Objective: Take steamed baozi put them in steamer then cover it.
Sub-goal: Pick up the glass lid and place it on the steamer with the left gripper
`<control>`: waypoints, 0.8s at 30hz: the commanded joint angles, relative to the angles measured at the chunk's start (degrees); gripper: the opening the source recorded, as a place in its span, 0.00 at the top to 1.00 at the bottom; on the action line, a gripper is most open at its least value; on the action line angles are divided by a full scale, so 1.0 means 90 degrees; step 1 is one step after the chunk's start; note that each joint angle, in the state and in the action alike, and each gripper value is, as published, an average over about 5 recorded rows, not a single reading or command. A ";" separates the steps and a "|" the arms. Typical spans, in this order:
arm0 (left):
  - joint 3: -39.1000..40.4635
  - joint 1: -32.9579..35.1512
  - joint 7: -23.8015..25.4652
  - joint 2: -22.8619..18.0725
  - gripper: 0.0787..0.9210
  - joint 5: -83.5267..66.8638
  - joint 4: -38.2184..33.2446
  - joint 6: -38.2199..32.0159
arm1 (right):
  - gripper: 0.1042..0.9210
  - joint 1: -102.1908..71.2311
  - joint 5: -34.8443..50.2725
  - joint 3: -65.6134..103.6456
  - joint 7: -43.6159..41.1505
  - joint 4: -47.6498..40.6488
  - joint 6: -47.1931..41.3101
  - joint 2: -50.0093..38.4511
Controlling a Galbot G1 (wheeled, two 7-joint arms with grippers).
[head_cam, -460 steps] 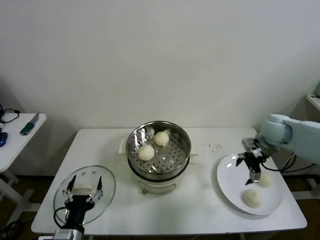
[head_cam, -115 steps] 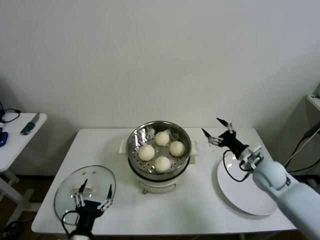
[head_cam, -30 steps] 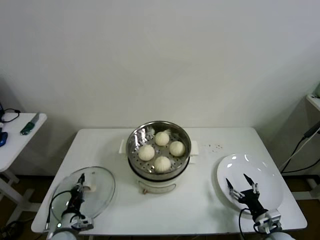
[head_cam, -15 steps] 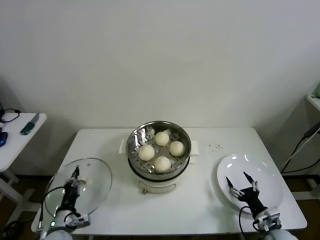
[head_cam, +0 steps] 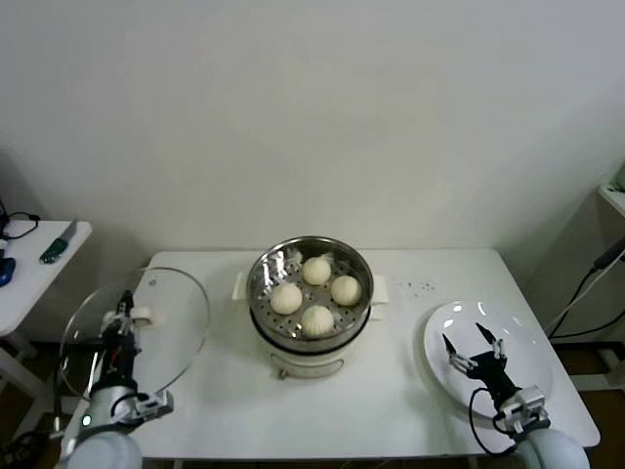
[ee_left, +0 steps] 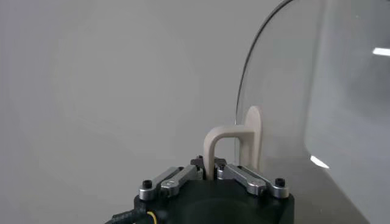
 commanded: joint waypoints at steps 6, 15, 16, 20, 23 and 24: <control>0.2179 -0.1892 0.0883 0.1500 0.91 -0.0531 -0.0963 0.1915 | 0.12 0.0744 -0.0031 -0.0471 0.0161 -0.0224 -0.0180 -0.0399; 0.3668 -0.3280 0.1752 0.0447 0.91 0.0705 -0.0486 0.1915 | 0.12 0.1086 -0.0071 -0.0742 0.0245 -0.0448 -0.0238 -0.0430; 0.3785 -0.3418 0.1859 0.0294 0.91 0.0824 -0.0407 0.1915 | 0.12 0.1099 -0.0076 -0.0747 0.0248 -0.0457 -0.0240 -0.0430; 0.4272 -0.3860 0.2242 -0.0206 0.91 0.1220 -0.0082 0.1915 | 0.12 0.1126 -0.0110 -0.0739 0.0257 -0.0503 -0.0241 -0.0449; 0.4462 -0.4005 0.2434 -0.0575 0.91 0.1489 0.0194 0.1915 | 0.12 0.1110 -0.0128 -0.0713 0.0249 -0.0519 -0.0237 -0.0488; 0.4478 -0.4042 0.2497 -0.0755 0.91 0.1610 0.0298 0.1915 | 0.12 0.1100 -0.0131 -0.0697 0.0244 -0.0520 -0.0237 -0.0499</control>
